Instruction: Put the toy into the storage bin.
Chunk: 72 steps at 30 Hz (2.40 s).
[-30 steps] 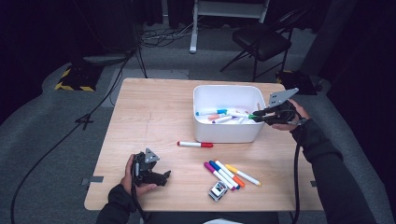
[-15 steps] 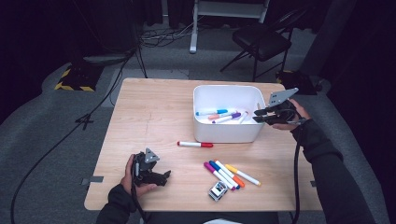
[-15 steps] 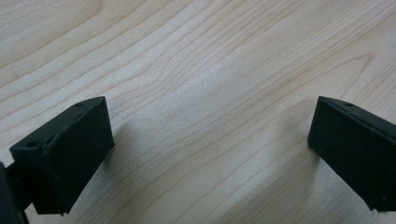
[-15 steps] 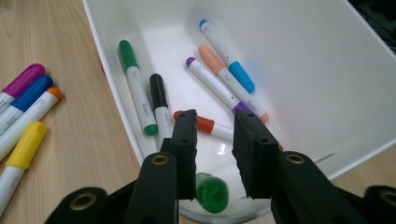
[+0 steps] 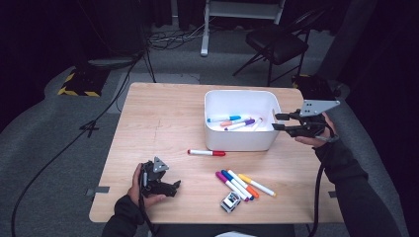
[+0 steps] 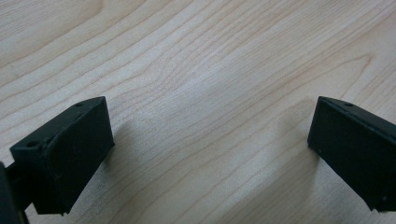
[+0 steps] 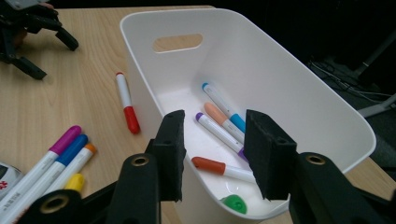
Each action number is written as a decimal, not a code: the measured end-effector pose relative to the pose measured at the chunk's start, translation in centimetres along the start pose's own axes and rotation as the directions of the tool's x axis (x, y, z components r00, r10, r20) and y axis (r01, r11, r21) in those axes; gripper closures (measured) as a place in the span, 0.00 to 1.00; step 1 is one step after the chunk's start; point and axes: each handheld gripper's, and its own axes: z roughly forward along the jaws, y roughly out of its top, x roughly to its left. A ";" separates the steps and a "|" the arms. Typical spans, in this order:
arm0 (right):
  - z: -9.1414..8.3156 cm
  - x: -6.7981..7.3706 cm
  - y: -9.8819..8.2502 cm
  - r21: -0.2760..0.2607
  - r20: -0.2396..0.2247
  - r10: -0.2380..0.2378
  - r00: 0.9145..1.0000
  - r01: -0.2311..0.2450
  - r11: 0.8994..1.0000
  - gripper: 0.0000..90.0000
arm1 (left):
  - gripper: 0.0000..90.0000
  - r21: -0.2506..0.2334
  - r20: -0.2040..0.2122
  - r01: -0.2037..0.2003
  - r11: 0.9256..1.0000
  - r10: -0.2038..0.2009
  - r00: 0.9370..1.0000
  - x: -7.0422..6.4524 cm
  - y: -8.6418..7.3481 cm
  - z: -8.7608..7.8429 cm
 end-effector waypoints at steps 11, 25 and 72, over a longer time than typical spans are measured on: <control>0.5 5.9 -2.3 -0.030 -0.092 -0.045 0.995 0.042 0.999 0.63 | 0.00 0.000 0.000 0.000 1.000 0.000 1.000 0.0 0.0 0.0; 7.4 10.9 -7.5 0.121 -0.256 0.006 0.967 0.026 0.992 0.62 | 0.00 0.000 0.000 0.000 1.000 0.000 1.000 0.0 0.0 0.0; 2.5 7.3 -8.2 -0.137 -0.170 0.074 0.983 -0.098 0.986 0.83 | 0.01 -0.001 -0.001 0.000 1.000 0.000 1.000 0.0 0.0 0.0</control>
